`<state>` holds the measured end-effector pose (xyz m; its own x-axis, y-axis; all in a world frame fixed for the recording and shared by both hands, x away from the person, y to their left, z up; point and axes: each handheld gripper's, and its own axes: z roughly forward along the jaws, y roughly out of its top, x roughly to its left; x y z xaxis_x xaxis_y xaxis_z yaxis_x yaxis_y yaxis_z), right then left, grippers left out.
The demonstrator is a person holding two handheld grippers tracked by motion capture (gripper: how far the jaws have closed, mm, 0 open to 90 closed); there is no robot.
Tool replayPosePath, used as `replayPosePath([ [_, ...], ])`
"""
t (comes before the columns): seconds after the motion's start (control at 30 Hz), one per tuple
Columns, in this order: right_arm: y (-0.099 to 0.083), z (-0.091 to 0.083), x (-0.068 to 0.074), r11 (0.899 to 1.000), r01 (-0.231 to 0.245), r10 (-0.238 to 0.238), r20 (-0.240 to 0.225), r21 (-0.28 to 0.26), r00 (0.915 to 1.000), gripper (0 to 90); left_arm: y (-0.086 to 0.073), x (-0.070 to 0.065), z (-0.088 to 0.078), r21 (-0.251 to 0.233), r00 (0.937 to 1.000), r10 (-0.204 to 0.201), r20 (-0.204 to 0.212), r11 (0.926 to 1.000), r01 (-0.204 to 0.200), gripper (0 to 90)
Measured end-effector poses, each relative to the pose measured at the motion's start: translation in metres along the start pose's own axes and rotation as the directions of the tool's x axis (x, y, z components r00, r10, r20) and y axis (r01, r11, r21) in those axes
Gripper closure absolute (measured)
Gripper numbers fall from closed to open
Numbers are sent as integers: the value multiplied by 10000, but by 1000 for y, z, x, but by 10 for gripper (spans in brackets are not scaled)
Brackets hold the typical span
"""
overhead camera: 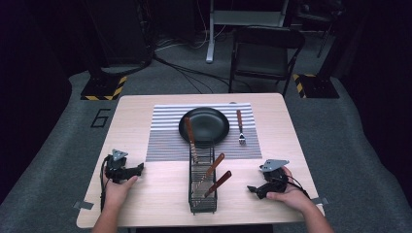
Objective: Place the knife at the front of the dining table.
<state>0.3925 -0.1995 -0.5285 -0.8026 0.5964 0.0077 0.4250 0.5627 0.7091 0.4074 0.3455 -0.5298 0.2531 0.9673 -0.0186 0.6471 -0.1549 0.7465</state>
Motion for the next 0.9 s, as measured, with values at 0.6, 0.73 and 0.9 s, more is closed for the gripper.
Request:
replayPosePath([
  [0.6,0,0,0,10000,41,-41,-5,14,10000,0,0,-1,0,14,9999,-31,-113,10000,31,147],
  [0.73,0,0,0,10000,70,-70,-19,8,10000,0,0,-2,-1,90,9999,-72,-145,9999,74,149],
  [0.9,0,0,0,10000,53,-53,-2,10,10000,0,0,-2,0,13,9998,-105,-159,9999,105,165],
])
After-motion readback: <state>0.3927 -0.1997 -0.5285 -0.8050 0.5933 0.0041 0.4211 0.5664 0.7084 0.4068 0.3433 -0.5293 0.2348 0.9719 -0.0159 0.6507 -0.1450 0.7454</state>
